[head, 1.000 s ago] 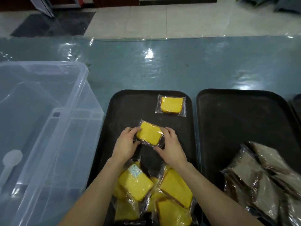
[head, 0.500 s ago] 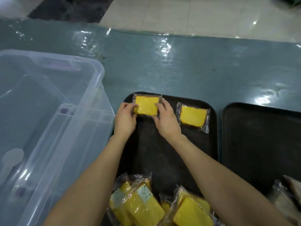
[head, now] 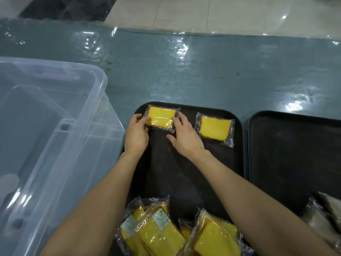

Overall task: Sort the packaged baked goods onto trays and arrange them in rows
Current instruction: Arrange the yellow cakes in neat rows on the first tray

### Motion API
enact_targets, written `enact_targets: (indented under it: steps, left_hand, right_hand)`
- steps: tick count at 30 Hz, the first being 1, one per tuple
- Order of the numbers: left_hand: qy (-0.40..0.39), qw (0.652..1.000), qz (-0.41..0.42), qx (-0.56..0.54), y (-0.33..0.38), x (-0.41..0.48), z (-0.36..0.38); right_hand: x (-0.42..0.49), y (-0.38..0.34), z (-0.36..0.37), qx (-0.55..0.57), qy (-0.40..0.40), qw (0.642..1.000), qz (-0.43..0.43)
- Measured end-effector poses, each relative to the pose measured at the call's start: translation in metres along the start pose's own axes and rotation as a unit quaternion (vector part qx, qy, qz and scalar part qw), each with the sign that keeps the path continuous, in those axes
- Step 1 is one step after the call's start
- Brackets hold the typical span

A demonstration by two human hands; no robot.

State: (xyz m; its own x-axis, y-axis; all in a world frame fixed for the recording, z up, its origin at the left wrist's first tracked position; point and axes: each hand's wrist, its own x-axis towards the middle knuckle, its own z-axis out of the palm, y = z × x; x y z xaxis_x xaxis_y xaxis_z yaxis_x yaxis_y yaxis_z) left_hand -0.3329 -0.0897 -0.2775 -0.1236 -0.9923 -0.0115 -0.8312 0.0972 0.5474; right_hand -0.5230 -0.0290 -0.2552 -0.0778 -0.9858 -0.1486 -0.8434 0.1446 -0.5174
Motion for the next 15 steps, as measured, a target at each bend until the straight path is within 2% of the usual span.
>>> enact_targets:
  steps: [3,5,8,11,13,15]
  left_hand:
    - [0.008,1.0,-0.022,0.02,0.002,-0.022,-0.011]
    - [0.01,0.999,0.001,0.039,0.01,-0.047,-0.02]
    - [-0.084,0.992,0.073,0.067,0.025,-0.089,-0.023]
    - [-0.197,0.962,0.146,0.118,0.029,-0.126,-0.011]
    - [-0.227,0.945,0.163,0.171,0.027,-0.145,-0.002]
    - [-0.237,0.941,0.152,0.19,0.025,-0.159,0.004]
  right_hand:
    - [-0.036,0.011,-0.018,0.015,0.006,1.0,-0.006]
    - [-0.068,0.025,-0.029,0.038,-0.035,0.999,0.016]
    - [-0.118,0.045,-0.046,0.078,-0.135,0.985,0.069]
    - [-0.16,0.065,-0.056,0.15,-0.207,0.96,0.119]
    - [-0.181,0.074,-0.06,0.189,-0.264,0.937,0.129]
    - [-0.196,0.076,-0.058,0.183,-0.327,0.92,0.115]
